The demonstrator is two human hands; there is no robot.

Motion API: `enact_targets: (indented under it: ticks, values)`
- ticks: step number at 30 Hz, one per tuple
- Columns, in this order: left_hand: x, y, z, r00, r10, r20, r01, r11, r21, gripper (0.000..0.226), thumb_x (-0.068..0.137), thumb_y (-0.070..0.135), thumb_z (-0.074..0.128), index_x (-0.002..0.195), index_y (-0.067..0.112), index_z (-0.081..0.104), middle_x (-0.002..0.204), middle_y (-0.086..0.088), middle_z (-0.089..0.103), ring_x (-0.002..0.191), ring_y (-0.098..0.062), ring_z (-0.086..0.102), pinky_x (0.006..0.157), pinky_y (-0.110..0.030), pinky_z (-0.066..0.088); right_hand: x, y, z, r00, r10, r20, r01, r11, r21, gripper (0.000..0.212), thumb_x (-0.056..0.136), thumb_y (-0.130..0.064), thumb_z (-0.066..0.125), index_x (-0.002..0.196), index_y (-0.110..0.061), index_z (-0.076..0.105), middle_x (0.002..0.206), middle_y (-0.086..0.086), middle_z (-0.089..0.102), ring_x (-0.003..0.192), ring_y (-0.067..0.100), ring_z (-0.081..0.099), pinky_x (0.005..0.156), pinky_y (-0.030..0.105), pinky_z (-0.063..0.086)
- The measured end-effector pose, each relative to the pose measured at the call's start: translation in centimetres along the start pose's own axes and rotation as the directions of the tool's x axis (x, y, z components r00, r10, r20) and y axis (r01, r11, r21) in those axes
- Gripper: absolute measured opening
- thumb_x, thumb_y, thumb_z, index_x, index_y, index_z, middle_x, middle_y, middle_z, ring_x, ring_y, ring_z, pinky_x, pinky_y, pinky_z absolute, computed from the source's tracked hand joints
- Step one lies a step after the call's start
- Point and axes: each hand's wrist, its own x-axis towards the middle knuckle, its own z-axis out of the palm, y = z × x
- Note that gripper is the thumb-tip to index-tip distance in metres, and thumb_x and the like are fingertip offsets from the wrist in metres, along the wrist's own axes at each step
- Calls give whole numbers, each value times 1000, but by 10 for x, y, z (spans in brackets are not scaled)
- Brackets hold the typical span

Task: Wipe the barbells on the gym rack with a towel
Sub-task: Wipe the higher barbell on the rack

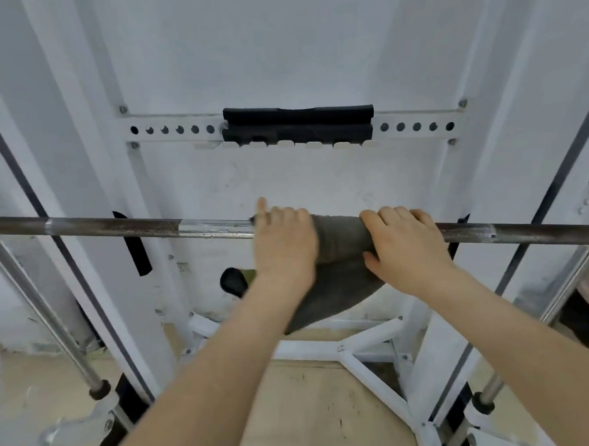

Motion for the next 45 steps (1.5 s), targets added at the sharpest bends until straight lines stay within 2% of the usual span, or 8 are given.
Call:
enact_targets:
  ticks: [7,17,21,25,28,31,37,45]
  values:
    - [1,47,11,973,142,-182,-167,977,-129,23,76,9,41,85,12,62,75,-5,61,74,-27,60,95,-44,47,5,13,-11,992,63,106,-68,997,41,29,78,-31,58,101,-16,48,102,2,56,97,26,55,77,37,37]
    - [7,-114,26,998,59,2,-59,989,134,29,79,37,70,92,17,52,77,-1,60,79,-27,61,112,-49,29,-11,-7,-21,996,-91,8,89,989,114,63,87,-52,51,142,-25,37,140,0,44,128,21,44,108,52,27]
    - [25,-101,7,980,92,176,-107,991,79,20,75,38,55,79,19,49,64,5,55,67,-18,54,118,-43,15,9,-47,-21,991,-114,65,107,989,104,63,86,-52,54,136,-16,40,127,5,50,118,25,49,99,44,34]
    - [12,-72,22,955,295,-9,-295,955,-40,49,66,29,47,112,12,52,99,-3,60,95,-27,56,106,-40,31,47,-81,-22,993,-98,69,96,995,24,18,85,-25,55,89,-14,42,90,2,55,78,24,54,64,32,31]
    - [4,-77,36,919,330,-216,-353,933,-74,66,65,37,52,126,12,49,105,-2,61,95,-26,57,98,-38,38,78,-86,-32,943,-170,285,139,982,128,28,83,-24,57,66,-17,36,68,-3,45,55,16,42,53,29,34]
    - [14,-136,33,959,272,-85,-278,958,-66,38,73,44,58,103,22,51,87,4,59,80,-24,57,72,-35,41,104,-103,-45,824,-243,512,62,937,345,25,75,-34,67,68,-17,51,68,2,56,62,20,58,55,32,46]
    - [33,-191,27,974,156,167,-146,987,-75,18,77,42,55,77,27,45,68,7,53,64,-21,53,50,-26,29,95,-182,-20,980,-199,-20,199,961,191,20,86,-29,53,84,-19,36,73,-5,38,67,22,40,62,34,28]
    - [12,-44,14,892,443,-96,-453,877,-162,54,75,57,47,110,16,49,96,-2,57,86,-26,56,76,-37,36,44,-27,-19,975,-28,220,7,995,98,29,79,-48,56,72,-27,37,68,-7,47,67,21,53,55,30,38]
